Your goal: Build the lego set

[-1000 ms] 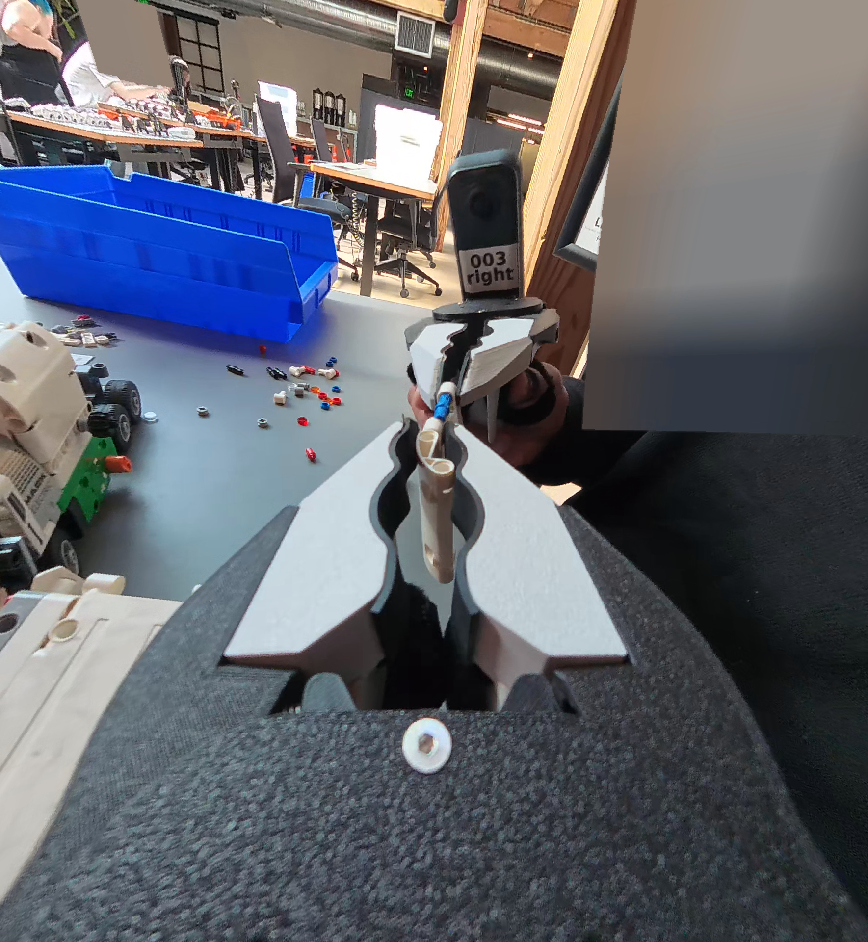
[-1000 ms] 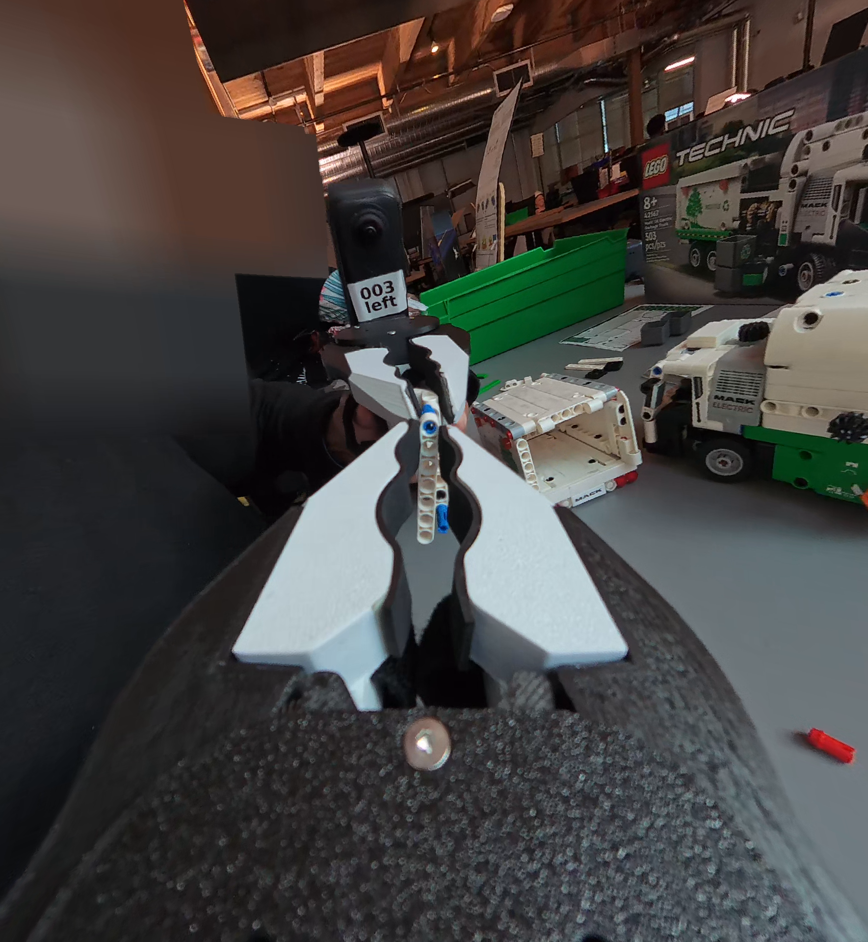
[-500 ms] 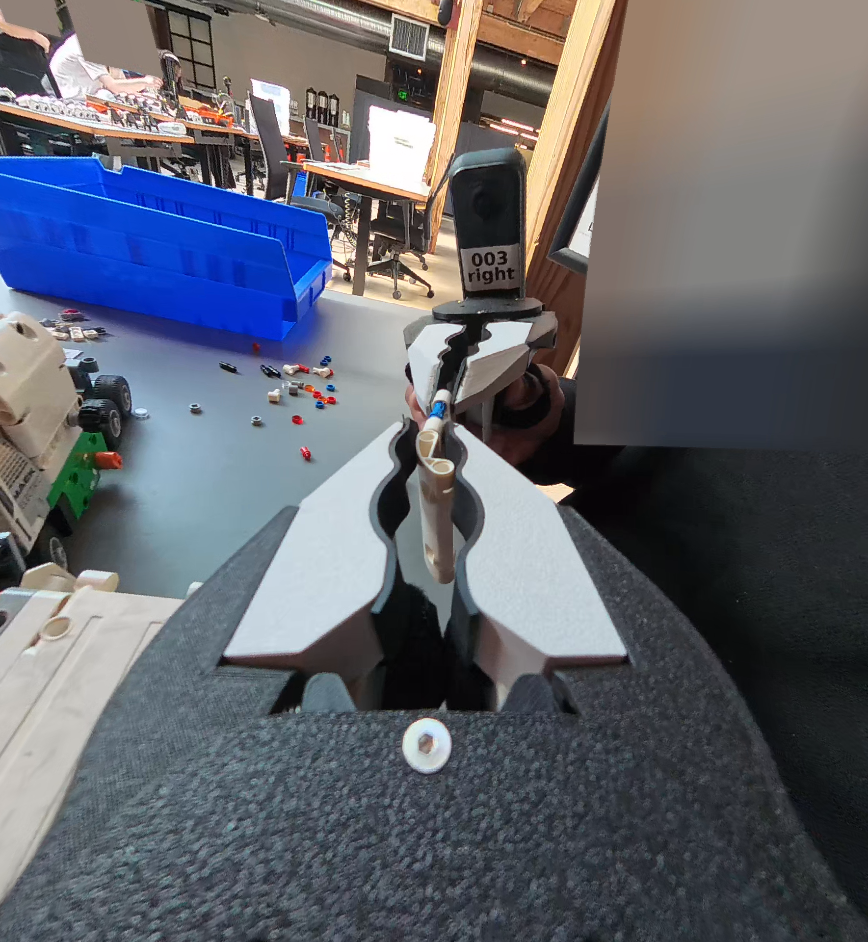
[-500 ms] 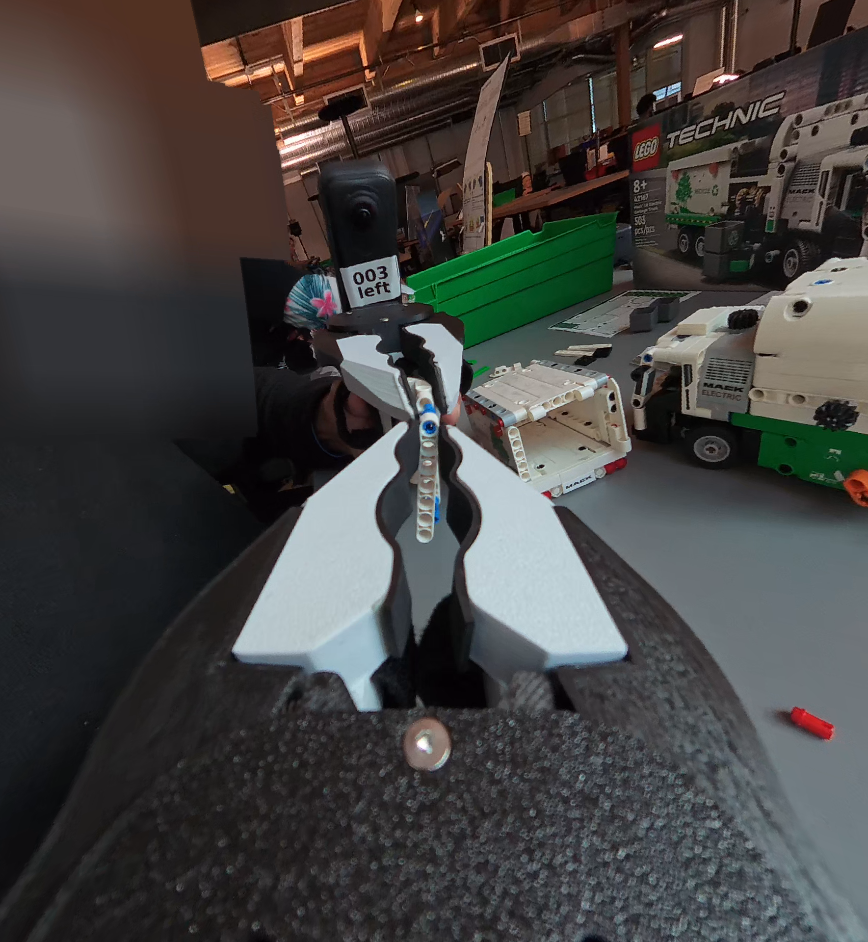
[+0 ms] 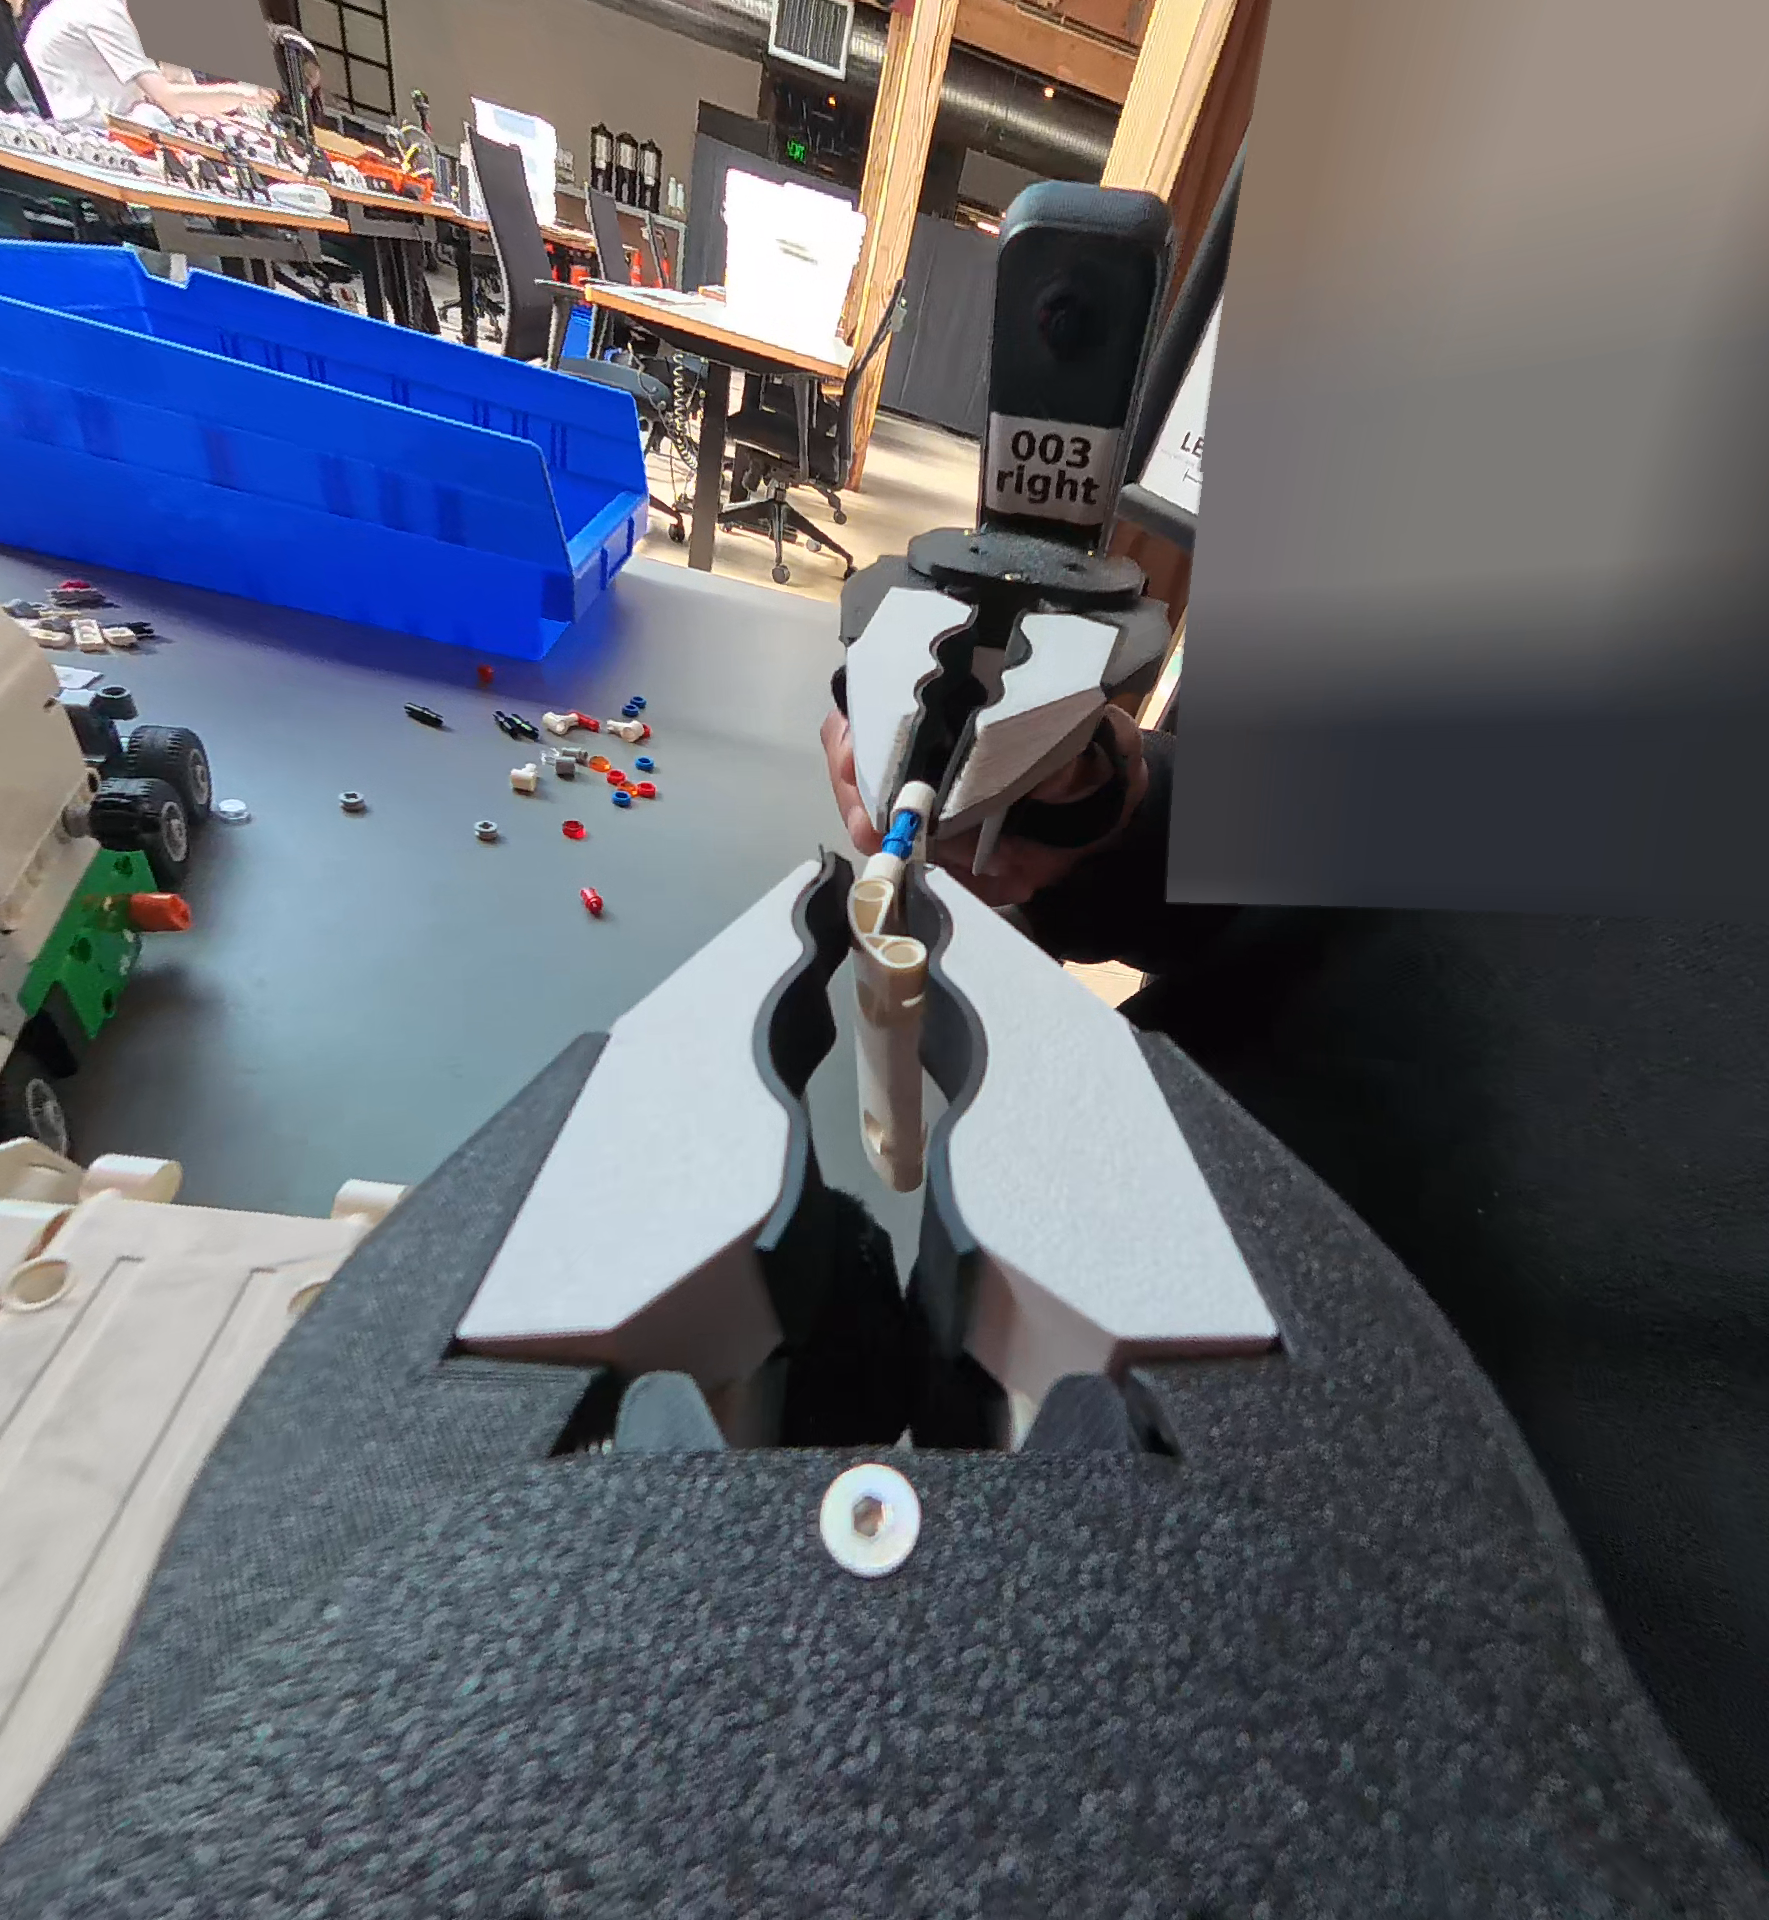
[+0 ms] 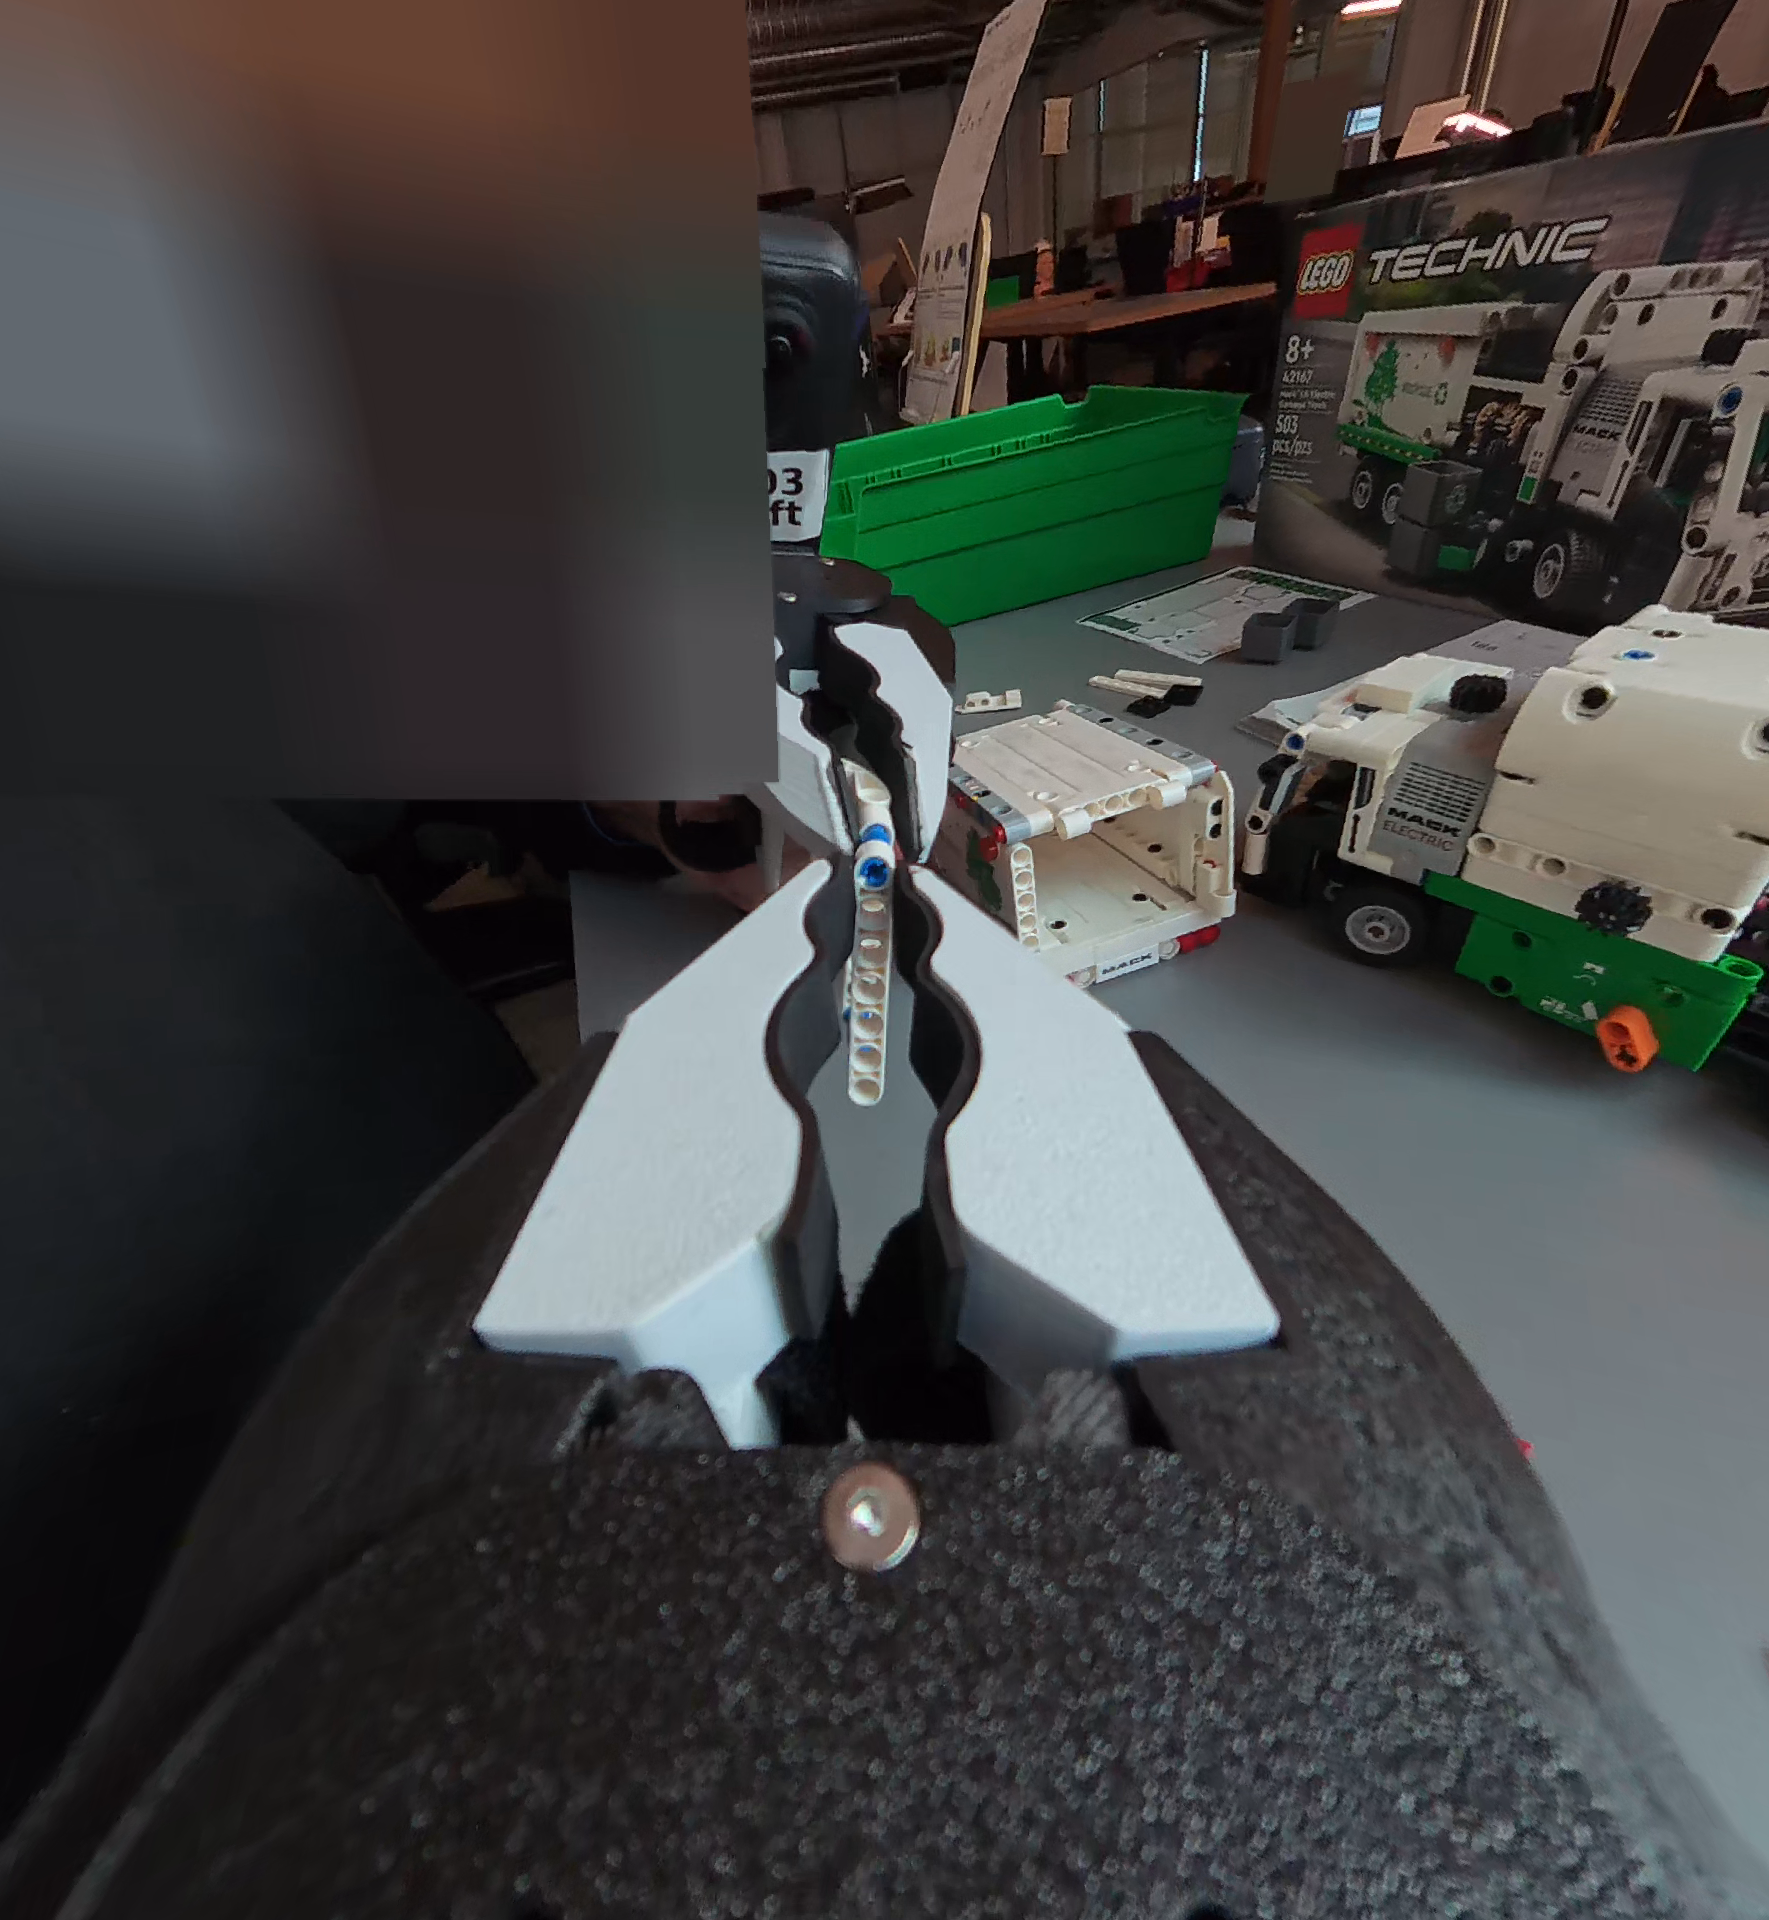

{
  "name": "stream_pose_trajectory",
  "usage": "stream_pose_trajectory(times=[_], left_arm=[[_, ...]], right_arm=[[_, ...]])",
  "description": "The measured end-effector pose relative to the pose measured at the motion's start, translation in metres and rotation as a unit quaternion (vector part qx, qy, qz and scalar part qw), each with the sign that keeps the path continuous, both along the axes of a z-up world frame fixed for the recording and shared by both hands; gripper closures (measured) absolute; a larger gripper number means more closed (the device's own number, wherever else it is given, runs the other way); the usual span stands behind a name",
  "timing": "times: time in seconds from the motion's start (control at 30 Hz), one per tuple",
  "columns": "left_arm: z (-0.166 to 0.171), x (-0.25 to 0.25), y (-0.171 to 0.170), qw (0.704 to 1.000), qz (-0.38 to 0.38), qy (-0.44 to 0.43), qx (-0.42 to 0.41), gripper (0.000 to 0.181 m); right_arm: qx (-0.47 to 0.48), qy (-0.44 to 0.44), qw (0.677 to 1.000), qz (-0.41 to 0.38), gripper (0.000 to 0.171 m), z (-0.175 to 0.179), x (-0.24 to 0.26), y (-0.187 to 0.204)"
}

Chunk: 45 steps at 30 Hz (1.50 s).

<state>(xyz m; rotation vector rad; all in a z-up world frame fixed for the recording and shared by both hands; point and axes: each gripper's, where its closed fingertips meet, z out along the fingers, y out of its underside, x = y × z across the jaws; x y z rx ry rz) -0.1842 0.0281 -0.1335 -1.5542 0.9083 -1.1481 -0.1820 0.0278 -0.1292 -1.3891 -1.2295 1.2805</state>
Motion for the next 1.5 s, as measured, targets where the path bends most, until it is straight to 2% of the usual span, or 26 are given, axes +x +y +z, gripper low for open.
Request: stream_pose_trajectory(times=[0.13, 0.37, 0.47, 0.57, 0.63, 0.67, 0.7, 0.8, 0.83, 0.93, 0.97, 1.0, 1.07, 1.1, 1.23, 1.5], left_arm=[[0.0, 0.002, -0.002, 1.0, -0.004, -0.006, -0.003, 0.174], [0.005, 0.001, 0.001, 1.0, -0.004, -0.024, -0.014, 0.174], [0.013, -0.006, 0.006, 0.999, 0.006, -0.047, -0.019, 0.174], [0.017, -0.01, 0.009, 0.998, 0.012, -0.064, -0.026, 0.174], [0.017, -0.008, 0.009, 0.997, 0.01, -0.068, -0.032, 0.174], [0.017, -0.008, 0.009, 0.997, 0.011, -0.07, -0.032, 0.174], [0.018, -0.007, 0.008, 0.997, 0.011, -0.071, -0.032, 0.174], [0.018, -0.007, 0.009, 0.996, 0.007, -0.077, -0.04, 0.174], [0.019, -0.007, 0.01, 0.996, 0.008, -0.079, -0.042, 0.171], [0.013, -0.006, 0.011, 0.996, 0.002, -0.063, -0.056, 0.14], [0.011, -0.005, 0.009, 0.996, -0.005, -0.058, -0.061, 0.138], [0.008, -0.004, 0.007, 0.997, -0.013, -0.05, -0.062, 0.14], [0.004, 0.0, 0.002, 0.997, -0.03, -0.035, -0.06, 0.165], [0.003, 0.001, 0.001, 0.997, -0.028, -0.031, -0.057, 0.168], [-0.009, 0.003, 0.003, 0.998, -0.022, 0.001, -0.064, 0.171], [-0.012, 0.004, 0.001, 0.998, -0.026, 0.007, -0.061, 0.172]], right_arm=[[-0.069, 0.012, 0.997, 0.028, 0.165, -0.004, -0.002, -0.003], [-0.093, 0.034, 0.995, 0.03, 0.165, 0.001, -0.003, 0.0], [-0.086, 0.03, 0.996, 0.024, 0.15, -0.001, 0.003, 0.003], [-0.065, -0.012, 0.997, 0.026, 0.147, -0.011, 0.002, 0.0], [-0.042, -0.032, 0.998, 0.019, 0.151, -0.016, -0.005, -0.003], [-0.032, -0.041, 0.999, 0.007, 0.162, -0.019, -0.007, -0.001], [-0.028, -0.046, 0.999, 0.004, 0.165, -0.021, -0.008, -0.002], [-0.092, -0.039, 0.995, 0.02, 0.165, -0.02, -0.007, -0.003], [-0.114, -0.026, 0.993, 0.019, 0.165, -0.018, -0.007, -0.001], [-0.182, 0.019, 0.983, 0.033, 0.165, -0.008, -0.004, 0.002], [-0.194, 0.032, 0.98, 0.037, 0.165, -0.004, -0.001, 0.004], [-0.203, 0.04, 0.977, 0.044, 0.165, -0.001, 0.0, 0.004], [-0.198, 0.032, 0.979, 0.039, 0.165, -0.002, 0.001, 0.005], [-0.188, 0.025, 0.981, 0.037, 0.165, -0.004, 0.0, 0.004], [-0.187, 0.03, 0.981, 0.026, 0.165, -0.001, 0.001, 0.007], [-0.116, -0.016, 0.992, 0.051, 0.165, -0.009, 0.007, 0.0]])
